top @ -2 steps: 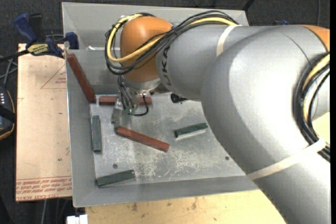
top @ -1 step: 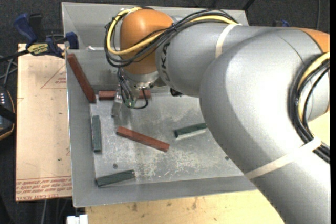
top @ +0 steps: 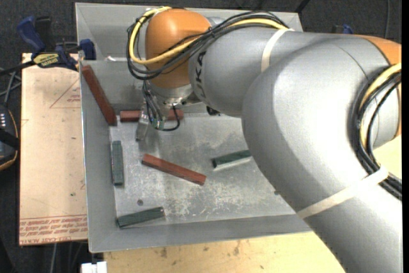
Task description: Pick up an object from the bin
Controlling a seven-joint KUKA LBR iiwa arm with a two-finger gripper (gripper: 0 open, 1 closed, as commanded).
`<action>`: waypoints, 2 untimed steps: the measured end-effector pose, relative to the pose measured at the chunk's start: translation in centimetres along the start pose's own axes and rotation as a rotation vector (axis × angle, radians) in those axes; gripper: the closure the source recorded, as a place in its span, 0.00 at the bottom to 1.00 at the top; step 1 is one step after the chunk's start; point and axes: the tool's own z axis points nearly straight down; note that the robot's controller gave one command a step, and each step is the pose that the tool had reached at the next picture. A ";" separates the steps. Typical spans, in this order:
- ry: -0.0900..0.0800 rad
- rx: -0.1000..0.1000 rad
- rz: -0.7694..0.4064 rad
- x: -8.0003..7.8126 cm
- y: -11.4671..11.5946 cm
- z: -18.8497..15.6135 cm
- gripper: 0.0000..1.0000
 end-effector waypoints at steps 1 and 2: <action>-0.004 -0.002 -0.005 0.2 -0.1 0.0 1.00; -0.005 -0.003 -0.141 2.2 -1.7 -0.1 1.00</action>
Offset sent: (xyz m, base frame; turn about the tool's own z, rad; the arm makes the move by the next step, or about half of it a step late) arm -0.0313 -0.0126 -0.0003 -0.1508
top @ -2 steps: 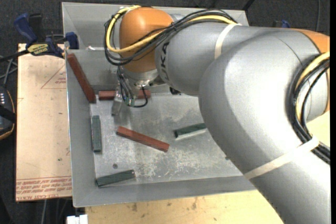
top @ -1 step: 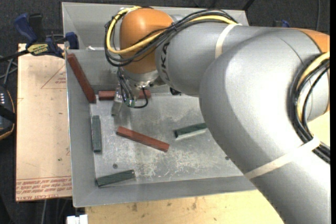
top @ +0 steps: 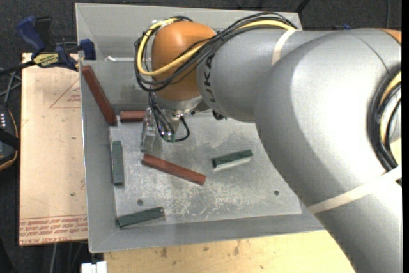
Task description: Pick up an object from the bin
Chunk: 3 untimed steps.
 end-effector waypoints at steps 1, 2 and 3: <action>0.003 0.001 -0.006 3.5 -1.4 0.1 0.00; 0.002 0.001 0.003 4.1 -1.4 0.0 1.00; 0.002 0.001 0.005 4.0 -1.4 0.0 1.00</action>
Offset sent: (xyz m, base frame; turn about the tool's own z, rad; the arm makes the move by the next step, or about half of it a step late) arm 0.0000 0.0000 0.0000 0.0000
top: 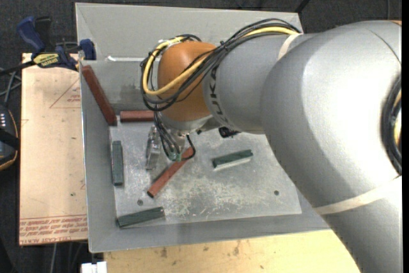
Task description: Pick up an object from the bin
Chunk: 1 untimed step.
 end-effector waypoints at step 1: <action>0.002 -0.001 -0.280 5.9 3.6 -1.2 0.00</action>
Offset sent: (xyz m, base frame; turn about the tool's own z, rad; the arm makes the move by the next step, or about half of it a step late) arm 0.0000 0.0000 0.0000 0.0000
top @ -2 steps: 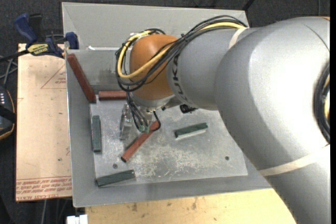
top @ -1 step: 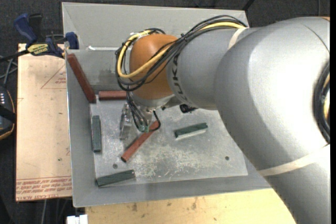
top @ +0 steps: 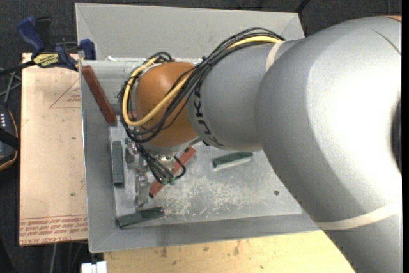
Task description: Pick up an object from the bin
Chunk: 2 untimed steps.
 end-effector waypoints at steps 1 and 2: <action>-0.001 0.002 0.003 -0.1 -0.2 0.0 0.00; 0.001 0.002 -0.196 3.5 -6.9 0.4 1.00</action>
Offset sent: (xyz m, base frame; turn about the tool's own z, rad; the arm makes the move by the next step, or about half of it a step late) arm -0.0280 -0.0724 -0.0032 -0.1982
